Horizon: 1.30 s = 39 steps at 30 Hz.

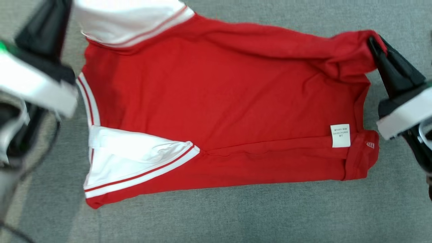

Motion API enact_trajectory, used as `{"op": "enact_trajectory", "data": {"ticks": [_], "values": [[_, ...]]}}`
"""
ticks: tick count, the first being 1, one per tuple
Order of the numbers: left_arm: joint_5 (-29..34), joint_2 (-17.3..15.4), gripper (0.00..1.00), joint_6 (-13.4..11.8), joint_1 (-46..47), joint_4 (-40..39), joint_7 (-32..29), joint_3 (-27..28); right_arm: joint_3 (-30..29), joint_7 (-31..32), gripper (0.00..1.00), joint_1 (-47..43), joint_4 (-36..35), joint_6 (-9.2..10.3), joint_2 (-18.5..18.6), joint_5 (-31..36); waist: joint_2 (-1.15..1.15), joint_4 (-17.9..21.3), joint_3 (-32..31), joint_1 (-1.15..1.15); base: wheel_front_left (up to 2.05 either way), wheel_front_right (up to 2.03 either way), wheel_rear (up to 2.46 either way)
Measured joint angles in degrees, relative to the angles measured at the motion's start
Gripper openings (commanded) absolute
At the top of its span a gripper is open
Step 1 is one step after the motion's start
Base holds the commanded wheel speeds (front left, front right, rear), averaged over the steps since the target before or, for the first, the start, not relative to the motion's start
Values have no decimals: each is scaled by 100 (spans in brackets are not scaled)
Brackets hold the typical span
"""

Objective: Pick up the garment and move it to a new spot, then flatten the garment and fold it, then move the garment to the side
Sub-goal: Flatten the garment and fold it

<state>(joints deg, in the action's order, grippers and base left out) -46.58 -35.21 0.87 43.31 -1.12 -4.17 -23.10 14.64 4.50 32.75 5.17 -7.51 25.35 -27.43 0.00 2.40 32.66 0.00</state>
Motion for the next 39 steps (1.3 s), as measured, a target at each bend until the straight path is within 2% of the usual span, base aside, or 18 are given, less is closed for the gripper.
{"op": "enact_trajectory", "data": {"ticks": [4,8,12,19,20,21,22,23,24,27,30,35,39], "values": [[-311,-168,0,-487,-1330,-1233,108,222,-198,94,0,-615,-492,1,12,159,0,-125,-187,0,0,0,0],[-590,-197,0,-889,-2499,-1960,224,352,-463,256,0,-1230,-755,1,-92,341,0,-229,-328,0,0,0,0],[-1111,-69,0,-890,-3356,-2046,344,382,-789,363,0,-1825,-882,1,-415,378,0,-341,-428,0,0,0,0],[-1395,172,0,-900,-3780,-1438,313,189,-893,350,0,-2224,-700,1,-860,300,0,-301,-519,0,0,0,0],[-1436,201,0,-900,-3829,-1376,299,163,-878,339,5,-2259,-643,1,-906,281,0,-284,-528,0,0,0,0],[-1463,203,0,-901,-3865,-1288,222,118,-875,279,36,-2276,-592,1,-957,246,0,-268,-537,0,0,0,0],[-1466,207,9,-901,-3903,-1236,207,73,-873,245,76,-2276,-537,1,-1007,201,0,-256,-550,0,0,0,0],[-1466,223,49,-901,-3924,-1213,225,71,-883,179,100,-2275,-502,1,-1051,177,0,-246,-563,0,0,0,0],[-1460,247,100,-901,-3923,-1202,281,82,-914,97,100,-2274,-478,1,-1100,152,0,-238,-577,0,0,0,0],[-1094,259,100,-1066,-3906,-1170,632,165,-1038,-192,100,-2277,-535,1,-1268,-56,0,-240,-652,0,0,0,0],[-753,439,100,-1279,-3798,-1216,1190,316,-1214,-515,100,-2286,-693,1,-1299,10,0,-259,-751,0,0,0,0],[-190,770,100,-1586,-3536,-1081,1792,586,-1648,-1036,100,-2263,-881,1,-1561,541,0,-266,-965,0,0,0,0],[553,932,100,-1728,-3297,-887,1889,710,-1784,-1232,100,-2178,-917,2,-1807,1004,0,-254,-1158,0,0,0,0]]}}
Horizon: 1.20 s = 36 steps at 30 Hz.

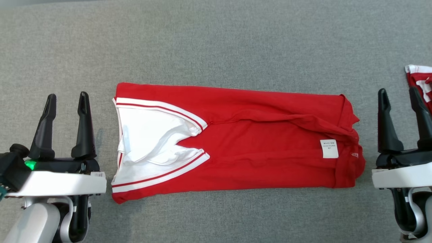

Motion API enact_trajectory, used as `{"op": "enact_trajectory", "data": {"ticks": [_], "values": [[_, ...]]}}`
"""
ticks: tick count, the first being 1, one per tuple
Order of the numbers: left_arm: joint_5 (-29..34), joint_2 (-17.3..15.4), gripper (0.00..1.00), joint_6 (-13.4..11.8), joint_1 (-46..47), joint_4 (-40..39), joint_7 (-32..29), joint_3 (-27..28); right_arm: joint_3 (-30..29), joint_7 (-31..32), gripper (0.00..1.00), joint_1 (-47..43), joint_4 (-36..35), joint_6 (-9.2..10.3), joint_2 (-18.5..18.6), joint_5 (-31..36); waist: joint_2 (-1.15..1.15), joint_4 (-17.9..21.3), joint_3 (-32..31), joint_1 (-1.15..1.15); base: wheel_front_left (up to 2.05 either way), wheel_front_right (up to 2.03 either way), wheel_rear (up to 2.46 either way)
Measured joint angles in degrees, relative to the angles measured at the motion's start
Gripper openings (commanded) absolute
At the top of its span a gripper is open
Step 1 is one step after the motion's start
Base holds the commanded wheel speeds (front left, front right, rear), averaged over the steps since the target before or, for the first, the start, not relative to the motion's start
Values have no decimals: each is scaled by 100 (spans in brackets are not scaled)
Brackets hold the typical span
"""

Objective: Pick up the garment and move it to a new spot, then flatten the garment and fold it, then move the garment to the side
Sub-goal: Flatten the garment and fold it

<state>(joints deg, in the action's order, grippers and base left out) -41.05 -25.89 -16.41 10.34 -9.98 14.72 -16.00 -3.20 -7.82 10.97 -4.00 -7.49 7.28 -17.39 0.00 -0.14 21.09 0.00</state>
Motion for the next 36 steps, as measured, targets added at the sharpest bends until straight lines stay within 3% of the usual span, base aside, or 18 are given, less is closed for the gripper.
{"op": "enact_trajectory", "data": {"ticks": [6,12,17,30,36], "values": [[825,249,100,301,188,372,19,90,67,-79,100,8,283,0,-167,437,0,-2,-247,0,0,0,0],[1145,477,100,783,59,846,19,341,180,-132,100,-37,706,-1,-207,542,0,-13,-425,0,0,0,0],[1360,655,100,992,-69,1092,19,483,182,-164,100,-14,910,0,-218,542,0,-55,-481,0,0,0,0],[1602,869,100,1305,40,1308,20,654,-149,-37,100,253,1356,0,20,379,0,-97,-298,0,0,0,0],[1690,982,100,1391,164,1378,20,624,259,16,100,464,2031,-1,52,153,0,-150,-53,0,0,0,0]]}}
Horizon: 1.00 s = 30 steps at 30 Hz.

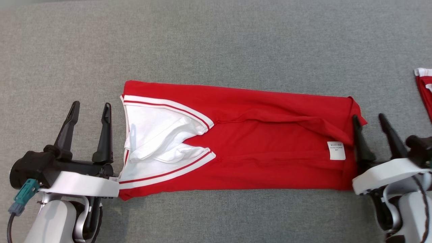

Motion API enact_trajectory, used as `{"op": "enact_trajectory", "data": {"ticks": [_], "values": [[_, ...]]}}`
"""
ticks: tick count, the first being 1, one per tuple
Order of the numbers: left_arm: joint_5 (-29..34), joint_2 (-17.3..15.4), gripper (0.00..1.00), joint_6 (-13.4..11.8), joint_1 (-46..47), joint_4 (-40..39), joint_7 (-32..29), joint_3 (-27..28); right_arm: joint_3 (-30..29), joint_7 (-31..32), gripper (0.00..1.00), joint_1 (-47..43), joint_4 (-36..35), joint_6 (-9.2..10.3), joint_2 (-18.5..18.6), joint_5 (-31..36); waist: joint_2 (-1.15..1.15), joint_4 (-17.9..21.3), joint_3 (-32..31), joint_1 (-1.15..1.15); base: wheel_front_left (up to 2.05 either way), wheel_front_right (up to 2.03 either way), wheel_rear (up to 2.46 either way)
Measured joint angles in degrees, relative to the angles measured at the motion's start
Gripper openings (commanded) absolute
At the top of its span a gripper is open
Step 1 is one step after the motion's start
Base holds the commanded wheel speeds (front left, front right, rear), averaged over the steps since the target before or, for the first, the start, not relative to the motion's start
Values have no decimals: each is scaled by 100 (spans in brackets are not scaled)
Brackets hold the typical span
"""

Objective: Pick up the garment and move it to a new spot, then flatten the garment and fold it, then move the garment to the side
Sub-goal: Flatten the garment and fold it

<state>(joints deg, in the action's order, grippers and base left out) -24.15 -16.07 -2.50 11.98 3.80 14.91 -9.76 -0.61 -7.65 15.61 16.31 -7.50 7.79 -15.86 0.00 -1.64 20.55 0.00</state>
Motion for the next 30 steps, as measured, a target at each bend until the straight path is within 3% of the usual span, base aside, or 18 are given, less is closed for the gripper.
{"op": "enact_trajectory", "data": {"ticks": [5,11,12,13,21,30], "values": [[59,102,100,94,94,65,0,-23,449,-141,100,23,505,0,-120,-256,0,-55,178,0,0,0,0],[145,205,100,189,195,129,0,-12,710,-377,100,-12,641,10,-179,-387,0,-76,311,0,0,0,0],[147,218,100,197,212,138,0,-1,733,-396,72,-10,647,10,-189,-382,0,-67,324,0,0,0,0],[153,229,100,202,235,148,0,12,747,-422,0,-9,655,10,-196,-365,0,-60,336,0,0,0,0],[255,235,100,248,265,171,0,191,380,-558,0,54,687,-29,-257,-309,0,95,388,0,0,0,0],[324,245,100,294,271,163,0,288,-666,-547,0,170,667,-2,445,-376,0,268,400,0,0,0,0]]}}
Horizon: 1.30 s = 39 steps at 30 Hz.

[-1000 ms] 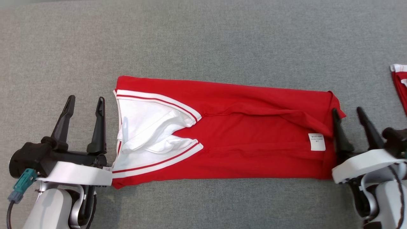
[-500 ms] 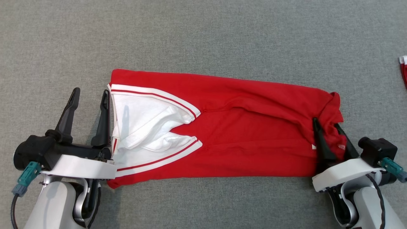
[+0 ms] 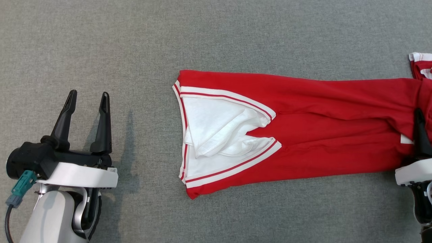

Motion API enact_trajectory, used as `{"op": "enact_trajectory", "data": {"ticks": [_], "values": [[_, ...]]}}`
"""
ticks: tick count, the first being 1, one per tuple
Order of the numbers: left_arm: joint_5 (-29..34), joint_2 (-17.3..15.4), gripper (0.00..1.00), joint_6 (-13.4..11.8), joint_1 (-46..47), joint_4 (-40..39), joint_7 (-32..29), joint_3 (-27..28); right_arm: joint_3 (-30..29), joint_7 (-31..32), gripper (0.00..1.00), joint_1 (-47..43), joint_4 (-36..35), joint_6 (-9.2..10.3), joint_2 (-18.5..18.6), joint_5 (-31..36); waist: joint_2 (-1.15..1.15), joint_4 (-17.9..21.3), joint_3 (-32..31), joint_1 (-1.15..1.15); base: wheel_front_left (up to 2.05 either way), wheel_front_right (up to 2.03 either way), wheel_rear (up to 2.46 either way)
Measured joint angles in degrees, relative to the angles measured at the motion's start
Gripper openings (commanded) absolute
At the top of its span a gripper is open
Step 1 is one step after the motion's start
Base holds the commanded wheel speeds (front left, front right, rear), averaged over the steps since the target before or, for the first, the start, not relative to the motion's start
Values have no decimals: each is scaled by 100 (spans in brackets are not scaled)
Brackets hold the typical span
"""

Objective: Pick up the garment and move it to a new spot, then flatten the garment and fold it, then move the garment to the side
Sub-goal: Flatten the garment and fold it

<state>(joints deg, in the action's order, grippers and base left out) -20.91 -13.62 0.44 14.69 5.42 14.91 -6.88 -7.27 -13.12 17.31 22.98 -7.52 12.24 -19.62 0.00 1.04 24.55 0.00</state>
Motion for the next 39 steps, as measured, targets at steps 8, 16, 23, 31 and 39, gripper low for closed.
{"op": "enact_trajectory", "data": {"ticks": [8,16,23,31,39], "values": [[29,5,100,33,31,24,0,64,522,358,0,159,-839,2,-292,-147,0,82,-40,0,0,0,0],[67,16,100,52,25,71,0,35,2046,955,0,461,-2352,2,-815,-194,0,118,-131,0,0,0,0],[90,143,100,151,135,155,0,-144,3542,1035,0,672,-1937,3,-934,-581,0,-94,-122,0,0,0,0],[124,255,100,227,224,278,0,-196,4359,432,0,1202,-743,3,-944,-1207,0,-359,1,0,0,0,0],[196,330,100,279,225,350,0,-183,4877,85,100,1605,-426,3,-947,-1774,0,-353,9,0,0,0,0]]}}
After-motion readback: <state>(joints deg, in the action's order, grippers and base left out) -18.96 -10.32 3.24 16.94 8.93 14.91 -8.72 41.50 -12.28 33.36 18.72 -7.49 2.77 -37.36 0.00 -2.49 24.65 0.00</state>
